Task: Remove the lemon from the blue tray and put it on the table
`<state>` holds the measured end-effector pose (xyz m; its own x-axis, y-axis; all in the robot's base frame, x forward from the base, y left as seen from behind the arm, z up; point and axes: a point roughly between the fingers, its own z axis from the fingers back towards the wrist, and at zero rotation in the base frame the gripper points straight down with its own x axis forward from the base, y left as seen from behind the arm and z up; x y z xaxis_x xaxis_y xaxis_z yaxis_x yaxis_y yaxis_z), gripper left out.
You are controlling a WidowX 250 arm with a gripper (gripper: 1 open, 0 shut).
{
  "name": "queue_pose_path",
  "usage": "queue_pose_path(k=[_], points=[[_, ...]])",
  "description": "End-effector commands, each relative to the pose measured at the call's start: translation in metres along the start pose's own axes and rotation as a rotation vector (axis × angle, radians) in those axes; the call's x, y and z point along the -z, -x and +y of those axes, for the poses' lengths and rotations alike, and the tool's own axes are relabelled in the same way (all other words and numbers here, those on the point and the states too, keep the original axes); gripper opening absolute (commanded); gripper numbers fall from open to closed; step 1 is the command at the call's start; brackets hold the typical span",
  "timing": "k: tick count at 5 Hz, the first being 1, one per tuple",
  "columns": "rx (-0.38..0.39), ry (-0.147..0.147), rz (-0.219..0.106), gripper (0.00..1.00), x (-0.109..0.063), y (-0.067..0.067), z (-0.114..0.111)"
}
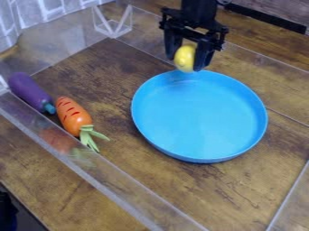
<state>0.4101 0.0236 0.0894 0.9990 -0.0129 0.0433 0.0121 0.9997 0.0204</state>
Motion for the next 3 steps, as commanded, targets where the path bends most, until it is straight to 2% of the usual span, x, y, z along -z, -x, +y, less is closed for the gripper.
queue_pose_path(k=[1, 3], points=[[-0.026, -0.029, -0.144, 0.0, -0.061, -0.006, 0.017], [-0.055, -0.079, -0.118, 0.0, -0.053, -0.011, 0.046]])
